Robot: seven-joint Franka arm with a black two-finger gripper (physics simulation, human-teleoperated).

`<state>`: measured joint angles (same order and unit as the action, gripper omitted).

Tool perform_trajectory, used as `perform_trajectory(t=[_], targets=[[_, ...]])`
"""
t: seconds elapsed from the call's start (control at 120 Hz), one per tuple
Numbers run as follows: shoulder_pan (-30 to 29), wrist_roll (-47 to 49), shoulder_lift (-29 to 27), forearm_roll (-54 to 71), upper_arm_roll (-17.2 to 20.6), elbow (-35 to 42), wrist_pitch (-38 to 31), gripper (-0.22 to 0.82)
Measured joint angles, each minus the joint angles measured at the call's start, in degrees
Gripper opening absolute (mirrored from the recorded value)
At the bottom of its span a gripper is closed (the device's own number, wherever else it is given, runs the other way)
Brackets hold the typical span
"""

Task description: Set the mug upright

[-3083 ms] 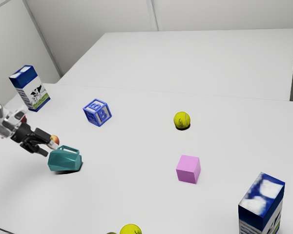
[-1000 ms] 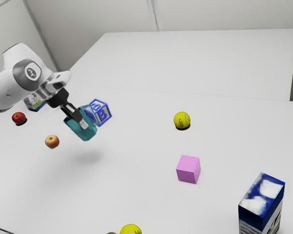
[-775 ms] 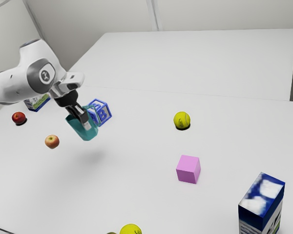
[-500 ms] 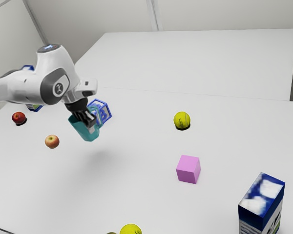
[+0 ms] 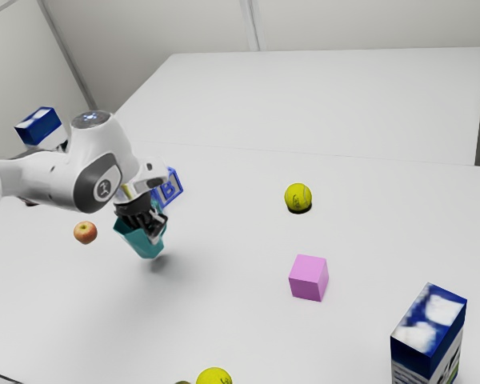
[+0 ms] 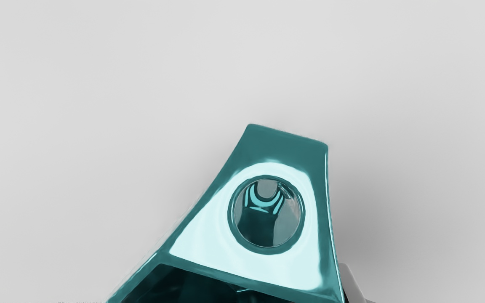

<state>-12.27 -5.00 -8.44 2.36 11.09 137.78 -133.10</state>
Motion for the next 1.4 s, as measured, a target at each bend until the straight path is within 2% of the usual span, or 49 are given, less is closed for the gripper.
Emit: perform_trajectory(t=[0.308,0.767,0.808,0.958,1.058,1.225,1.4], targets=[[0.3,6.12,2.45,0.06,0.28,1.01,-4.63,-0.17],[0.42,11.1,6.02,0.06,0.28,1.02,-6.15,-0.17],[0.45,11.31,5.95,-0.11,0.31,1.02,-6.18,-0.12],[1.17,11.63,4.31,-0.7,0.33,0.96,-6.22,0.21],[1.78,11.72,1.59,-0.86,0.34,0.81,-6.01,0.35],[2.21,11.58,-2.73,-1.46,0.42,-1.38,-3.4,0.48],[2.49,11.34,-2.95,-3.29,0.57,-9.93,5.68,0.54]])
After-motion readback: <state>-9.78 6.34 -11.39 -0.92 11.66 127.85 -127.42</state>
